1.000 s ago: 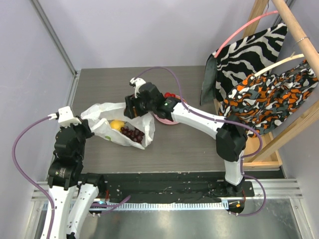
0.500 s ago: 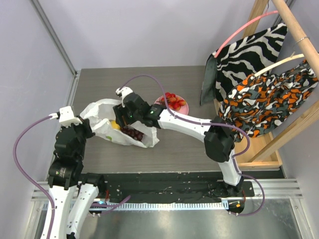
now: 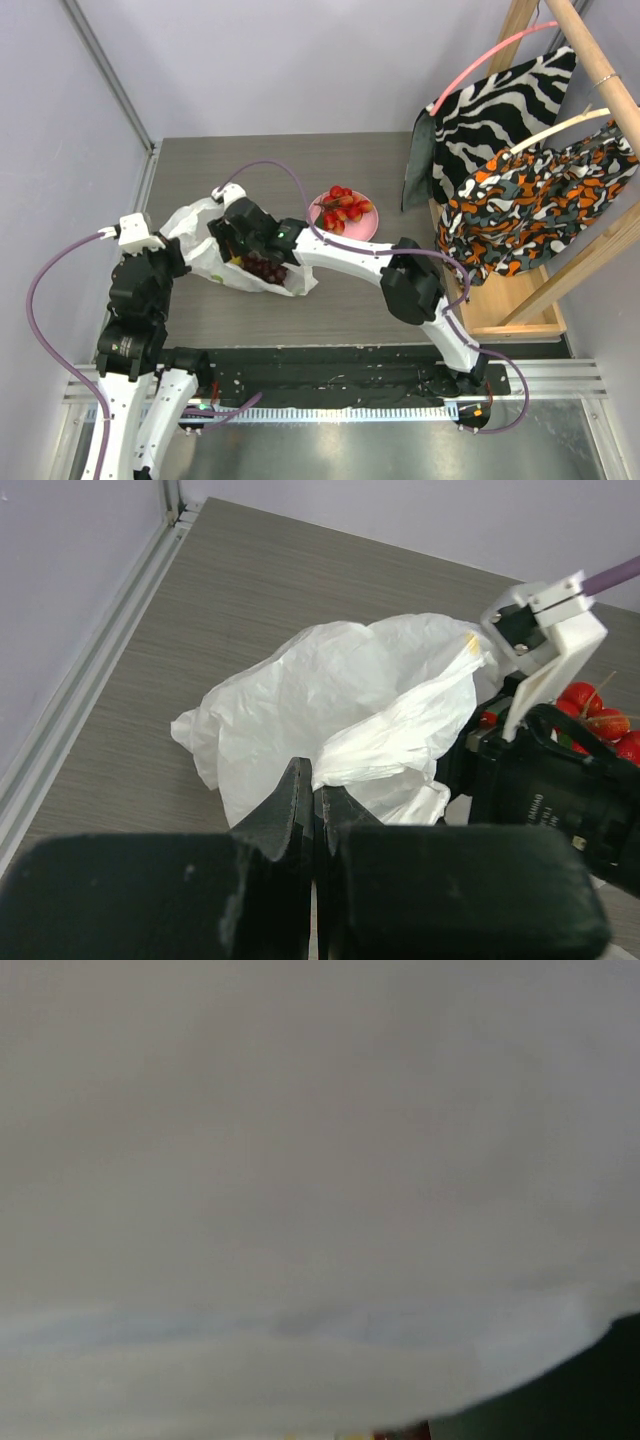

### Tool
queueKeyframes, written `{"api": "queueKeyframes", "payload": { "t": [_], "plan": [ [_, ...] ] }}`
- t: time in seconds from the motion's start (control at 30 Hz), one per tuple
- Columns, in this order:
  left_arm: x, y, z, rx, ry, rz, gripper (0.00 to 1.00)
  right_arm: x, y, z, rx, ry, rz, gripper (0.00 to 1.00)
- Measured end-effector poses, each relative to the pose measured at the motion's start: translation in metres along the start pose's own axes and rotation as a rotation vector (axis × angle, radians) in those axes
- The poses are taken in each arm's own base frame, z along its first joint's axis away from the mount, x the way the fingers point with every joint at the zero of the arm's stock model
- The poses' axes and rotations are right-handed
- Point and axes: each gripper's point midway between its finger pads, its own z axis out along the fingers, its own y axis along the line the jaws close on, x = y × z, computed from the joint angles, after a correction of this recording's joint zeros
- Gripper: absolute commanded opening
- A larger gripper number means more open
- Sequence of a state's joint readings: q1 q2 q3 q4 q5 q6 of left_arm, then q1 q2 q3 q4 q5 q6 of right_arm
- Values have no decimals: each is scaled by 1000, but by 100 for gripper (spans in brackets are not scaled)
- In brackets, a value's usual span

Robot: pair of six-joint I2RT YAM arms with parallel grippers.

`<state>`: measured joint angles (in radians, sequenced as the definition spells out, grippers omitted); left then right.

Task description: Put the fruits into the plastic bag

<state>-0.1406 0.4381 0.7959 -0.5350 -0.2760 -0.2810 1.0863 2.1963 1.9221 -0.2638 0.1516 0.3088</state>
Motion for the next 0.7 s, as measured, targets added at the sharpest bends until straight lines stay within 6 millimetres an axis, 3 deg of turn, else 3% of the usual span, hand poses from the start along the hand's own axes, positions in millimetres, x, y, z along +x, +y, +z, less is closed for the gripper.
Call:
{"api": "queueKeyframes", "payload": {
  "t": [0.23, 0.43, 0.7],
  "plan": [
    [0, 0, 0, 0, 0, 0, 1, 10, 0, 26, 8, 13, -2, 67],
    [0, 0, 0, 0, 0, 0, 0, 12, 0, 27, 9, 17, -7, 87],
    [0, 0, 0, 0, 0, 0, 0, 12, 2, 26, -6, 21, -10, 91]
  ]
}}
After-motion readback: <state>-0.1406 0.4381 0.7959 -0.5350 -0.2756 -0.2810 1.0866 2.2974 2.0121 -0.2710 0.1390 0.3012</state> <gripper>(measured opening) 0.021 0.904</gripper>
